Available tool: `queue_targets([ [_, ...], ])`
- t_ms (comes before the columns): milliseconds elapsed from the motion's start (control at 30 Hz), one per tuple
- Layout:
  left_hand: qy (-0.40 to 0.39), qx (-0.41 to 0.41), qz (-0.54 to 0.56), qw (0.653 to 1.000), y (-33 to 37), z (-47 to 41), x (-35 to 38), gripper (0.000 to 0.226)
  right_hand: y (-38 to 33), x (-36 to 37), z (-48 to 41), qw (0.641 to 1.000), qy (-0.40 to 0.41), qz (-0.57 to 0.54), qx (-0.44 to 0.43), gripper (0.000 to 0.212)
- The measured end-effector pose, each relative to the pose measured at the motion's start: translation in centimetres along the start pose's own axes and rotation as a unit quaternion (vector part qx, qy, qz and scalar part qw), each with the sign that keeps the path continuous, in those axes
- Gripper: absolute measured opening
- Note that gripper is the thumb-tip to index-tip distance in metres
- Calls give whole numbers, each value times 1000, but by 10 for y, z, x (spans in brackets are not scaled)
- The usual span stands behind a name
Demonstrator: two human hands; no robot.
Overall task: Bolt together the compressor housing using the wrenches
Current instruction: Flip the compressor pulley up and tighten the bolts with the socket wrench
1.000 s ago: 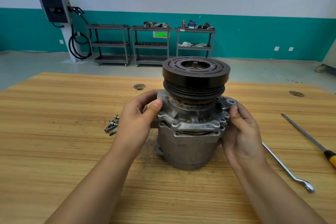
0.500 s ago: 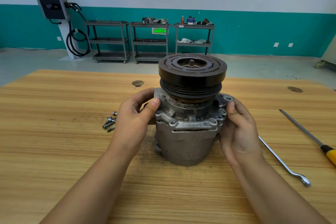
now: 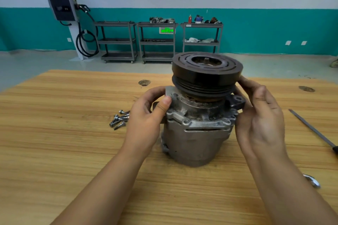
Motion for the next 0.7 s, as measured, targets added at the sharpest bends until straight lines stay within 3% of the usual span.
queue_targets([
  [133,-8,-9,7,1000,-2,-2,-4,23,15,-1,2,999,11,12,39,27],
  [267,-16,-22,13,1000,-5,-4,-8,24,27,-1,9,1000,9,26,1,16],
  [567,9,-51,56,997,-9,-3,-8,25,29,-6,17,989,39,134,-48,28],
  [700,14,-44,61,997,-6,-4,-7,29,28,-4,12,993,29,108,-30,22],
])
Point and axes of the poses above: each hand's wrist, its own z-axis away from the middle knuckle, its own x-axis out of the palm, y = z × x, the point moved 5 cm from there along -z, towards the middle knuckle, and after that the axes turned 7 degrees about z, right-handed, at the moved point
